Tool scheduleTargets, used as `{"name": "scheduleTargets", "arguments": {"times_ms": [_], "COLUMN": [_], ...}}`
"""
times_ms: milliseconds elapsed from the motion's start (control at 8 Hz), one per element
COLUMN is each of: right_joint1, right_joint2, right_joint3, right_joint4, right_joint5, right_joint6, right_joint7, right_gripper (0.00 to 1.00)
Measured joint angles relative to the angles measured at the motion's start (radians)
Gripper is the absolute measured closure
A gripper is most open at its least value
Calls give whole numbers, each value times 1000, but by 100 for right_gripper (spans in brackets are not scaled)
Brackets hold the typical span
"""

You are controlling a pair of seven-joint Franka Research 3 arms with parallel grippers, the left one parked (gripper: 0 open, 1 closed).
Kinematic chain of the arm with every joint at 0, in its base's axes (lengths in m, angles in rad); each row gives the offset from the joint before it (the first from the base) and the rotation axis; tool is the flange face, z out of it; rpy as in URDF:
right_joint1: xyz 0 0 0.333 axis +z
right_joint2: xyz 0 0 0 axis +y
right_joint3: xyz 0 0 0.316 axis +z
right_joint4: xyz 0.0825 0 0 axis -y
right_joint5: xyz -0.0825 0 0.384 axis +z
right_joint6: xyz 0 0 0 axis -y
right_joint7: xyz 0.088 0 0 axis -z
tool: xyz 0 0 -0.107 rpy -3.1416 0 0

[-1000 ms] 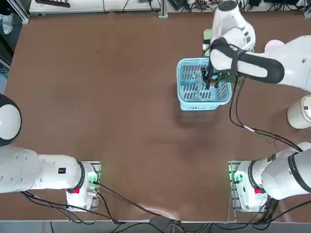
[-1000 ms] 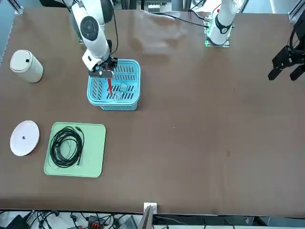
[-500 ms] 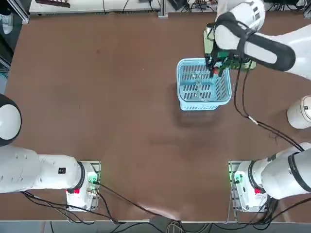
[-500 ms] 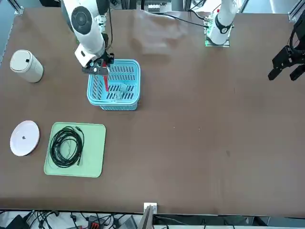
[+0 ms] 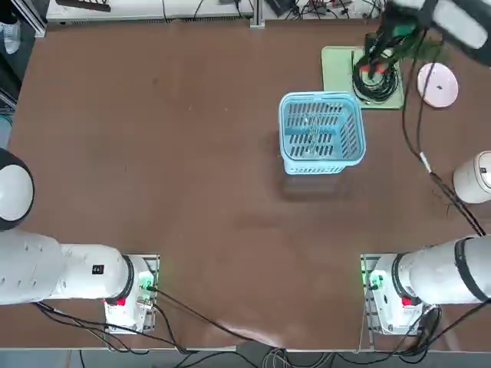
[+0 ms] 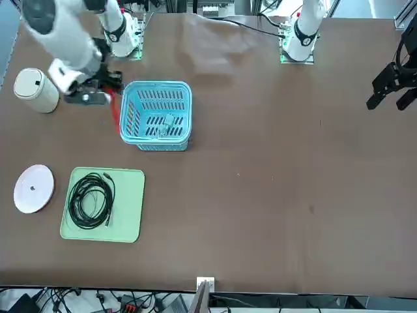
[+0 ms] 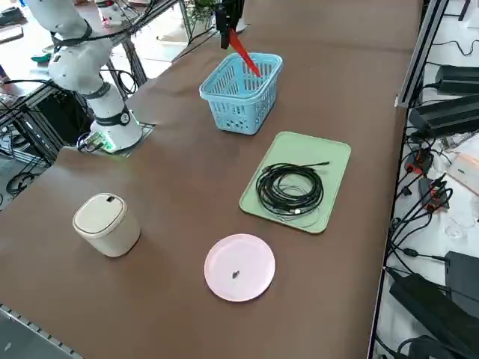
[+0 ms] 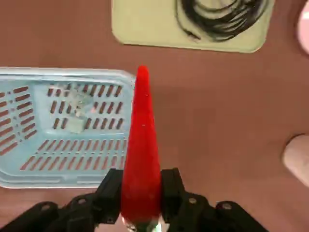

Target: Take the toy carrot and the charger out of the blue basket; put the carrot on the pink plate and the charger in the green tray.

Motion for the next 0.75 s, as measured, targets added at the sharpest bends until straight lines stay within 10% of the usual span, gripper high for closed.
{"name": "scheduleTargets", "arguments": {"times_ms": [750], "right_joint1": [-388], "right_joint2": [114], "right_joint3": [-6], "right_joint4": [16], "right_joint5": [-116], "right_joint6": [184], "right_joint7": [-369], "right_gripper": [58]}}
